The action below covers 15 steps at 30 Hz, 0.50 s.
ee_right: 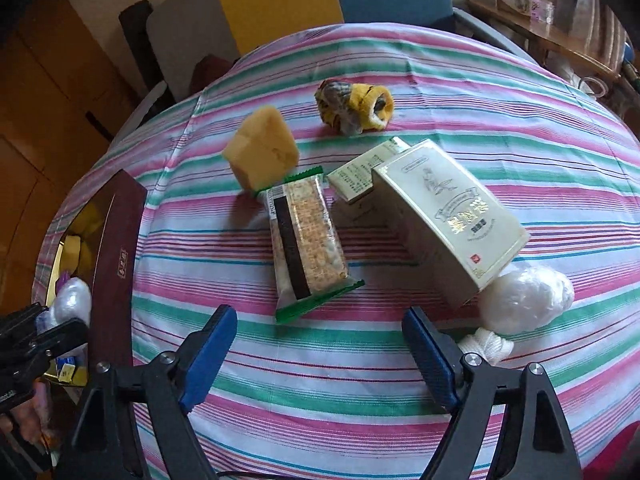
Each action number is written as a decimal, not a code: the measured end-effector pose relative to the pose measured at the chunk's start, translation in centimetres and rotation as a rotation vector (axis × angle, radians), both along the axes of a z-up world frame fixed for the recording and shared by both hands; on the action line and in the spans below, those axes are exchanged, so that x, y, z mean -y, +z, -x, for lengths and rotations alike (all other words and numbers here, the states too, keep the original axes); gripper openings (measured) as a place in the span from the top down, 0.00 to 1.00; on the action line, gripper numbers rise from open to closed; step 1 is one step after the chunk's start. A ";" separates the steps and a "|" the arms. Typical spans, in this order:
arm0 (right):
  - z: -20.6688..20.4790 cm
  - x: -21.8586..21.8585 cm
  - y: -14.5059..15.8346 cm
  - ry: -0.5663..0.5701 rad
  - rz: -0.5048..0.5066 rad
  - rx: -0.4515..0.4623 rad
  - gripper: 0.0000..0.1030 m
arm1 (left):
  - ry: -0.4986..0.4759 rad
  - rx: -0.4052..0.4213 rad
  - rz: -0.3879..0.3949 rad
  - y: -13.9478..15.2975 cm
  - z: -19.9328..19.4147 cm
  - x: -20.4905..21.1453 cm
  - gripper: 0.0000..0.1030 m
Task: Organize objects
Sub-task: 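Carry the plastic bag into the gold tray and release it while the right gripper grasps the cracker packet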
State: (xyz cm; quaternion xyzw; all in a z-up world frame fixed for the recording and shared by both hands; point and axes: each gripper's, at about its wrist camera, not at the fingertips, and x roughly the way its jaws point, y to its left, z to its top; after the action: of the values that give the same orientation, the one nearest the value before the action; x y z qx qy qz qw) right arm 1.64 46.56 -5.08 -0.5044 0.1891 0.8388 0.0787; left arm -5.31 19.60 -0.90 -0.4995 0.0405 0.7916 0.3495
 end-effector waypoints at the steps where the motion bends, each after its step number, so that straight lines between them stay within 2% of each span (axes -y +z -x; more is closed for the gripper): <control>1: 0.5 0.0 -0.2 0.000 -0.004 0.013 0.17 | 0.021 0.004 -0.009 0.2 -0.1 1.1 0.63; 5: 3.7 -0.4 -1.2 -0.003 -0.002 0.067 0.17 | 0.095 0.015 -0.038 0.5 -0.2 4.8 0.63; 10: 7.4 -0.1 -3.0 -0.016 -0.052 0.126 0.20 | 0.191 0.019 -0.063 0.8 -0.4 9.7 0.63; 11: 7.8 0.1 -3.2 -0.017 -0.075 0.133 0.28 | 0.211 0.017 -0.064 0.8 -0.4 10.6 0.63; 12: 8.0 0.5 -3.1 -0.020 -0.124 0.129 0.44 | 0.233 0.014 -0.064 0.8 -0.4 11.7 0.63; 13: 8.1 1.0 -2.9 -0.011 -0.149 0.131 0.56 | 0.250 0.010 -0.064 0.8 -0.4 12.5 0.63; 15: 7.7 1.8 -2.7 0.024 -0.136 0.129 0.60 | 0.300 0.001 -0.060 0.8 -0.4 14.7 0.63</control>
State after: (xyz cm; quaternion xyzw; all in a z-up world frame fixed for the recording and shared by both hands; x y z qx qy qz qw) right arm -6.07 44.76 -7.80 -0.5531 0.1203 0.8164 0.1145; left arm -4.92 4.93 -0.15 -0.4895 -0.0584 0.8357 0.2419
